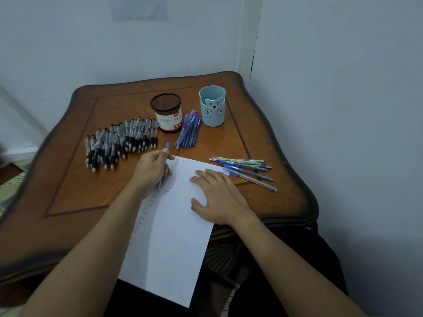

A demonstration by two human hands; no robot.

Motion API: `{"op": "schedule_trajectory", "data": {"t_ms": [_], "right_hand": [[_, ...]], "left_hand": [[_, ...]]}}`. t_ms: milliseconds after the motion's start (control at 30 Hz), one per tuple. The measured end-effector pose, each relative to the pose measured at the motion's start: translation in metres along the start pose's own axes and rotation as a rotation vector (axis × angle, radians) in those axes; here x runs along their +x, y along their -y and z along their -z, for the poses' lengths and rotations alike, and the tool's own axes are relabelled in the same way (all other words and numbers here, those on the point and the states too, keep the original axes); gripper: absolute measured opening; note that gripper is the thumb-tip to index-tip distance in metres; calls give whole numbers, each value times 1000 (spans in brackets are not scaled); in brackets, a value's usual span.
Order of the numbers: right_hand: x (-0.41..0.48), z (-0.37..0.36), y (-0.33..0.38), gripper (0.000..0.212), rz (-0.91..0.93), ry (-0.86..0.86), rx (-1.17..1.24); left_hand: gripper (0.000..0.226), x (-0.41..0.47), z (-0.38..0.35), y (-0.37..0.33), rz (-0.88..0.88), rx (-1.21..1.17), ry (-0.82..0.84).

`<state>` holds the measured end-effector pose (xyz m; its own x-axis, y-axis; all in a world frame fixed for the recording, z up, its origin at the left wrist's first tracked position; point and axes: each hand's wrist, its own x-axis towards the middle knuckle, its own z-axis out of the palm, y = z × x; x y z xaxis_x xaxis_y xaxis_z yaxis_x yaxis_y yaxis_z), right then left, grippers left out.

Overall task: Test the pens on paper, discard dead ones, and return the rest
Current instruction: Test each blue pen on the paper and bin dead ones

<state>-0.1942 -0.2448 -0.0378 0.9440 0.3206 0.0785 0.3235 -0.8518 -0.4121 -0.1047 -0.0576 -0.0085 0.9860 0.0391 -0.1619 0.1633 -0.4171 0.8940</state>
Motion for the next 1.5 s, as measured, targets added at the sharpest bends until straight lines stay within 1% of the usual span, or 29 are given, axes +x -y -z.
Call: {"op": "schedule_trajectory", "data": {"t_ms": [67,133,233,333,433,533,633,700,800,967,1033,1067,1100,1167,1233,1267,1333,1400,1500], "right_hand": [[0,0,-1,59,0,-2,3],[0,0,-1,59,2,-4,6],[0,0,0,60,2,-3,21],[0,1,0,60,3,-4,17],[1,2,0,60,-1,8,15],[1,2,0,60,-2,15,21],[0,1,1,61,-5,9,24],[-1,1,0,61,-10,3,21],[-1,1,1,63,-23,-8,9],[-4,1,2,65,-40,-39,2],[-5,0,2,64,-53,-63,-9],[-5,0,2,64,-59,-74,-12],[-5,0,2,63,-62,-82,-15],[-6,-1,2,63,-56,-89,-26],[-6,0,3,63,-55,-88,-38],[-6,0,3,64,-57,-85,-44],[-6,0,3,65,-62,-73,-53],[-5,0,3,66,-61,-53,-61],[-5,-1,3,65,-60,-40,-62]], "left_hand": [[39,5,-3,-5,-1,-11,26],[39,13,-7,-13,-17,40,46],[41,29,-16,-25,-56,197,13],[33,45,-25,-40,-92,353,-22],[30,62,-34,-49,-159,512,-8],[29,83,-45,-47,-216,638,-87],[20,89,-52,-45,-300,648,-197],[15,86,-56,-46,-352,733,-222],[20,80,-58,-46,-355,913,-216],[27,79,-55,-44,-368,898,-198],[28,78,-52,-42,-419,866,-208],[28,76,-50,-40,-463,842,-201],[28,74,-49,-40,-516,824,-161],[28,67,-49,-37,-614,819,8],[38,58,-48,-35,-651,832,172],[44,54,-48,-32,-667,837,219],[53,47,-48,-26,-721,831,252],[56,41,-47,-19,-763,841,267],[57,41,-41,-11,-757,881,276]]}}
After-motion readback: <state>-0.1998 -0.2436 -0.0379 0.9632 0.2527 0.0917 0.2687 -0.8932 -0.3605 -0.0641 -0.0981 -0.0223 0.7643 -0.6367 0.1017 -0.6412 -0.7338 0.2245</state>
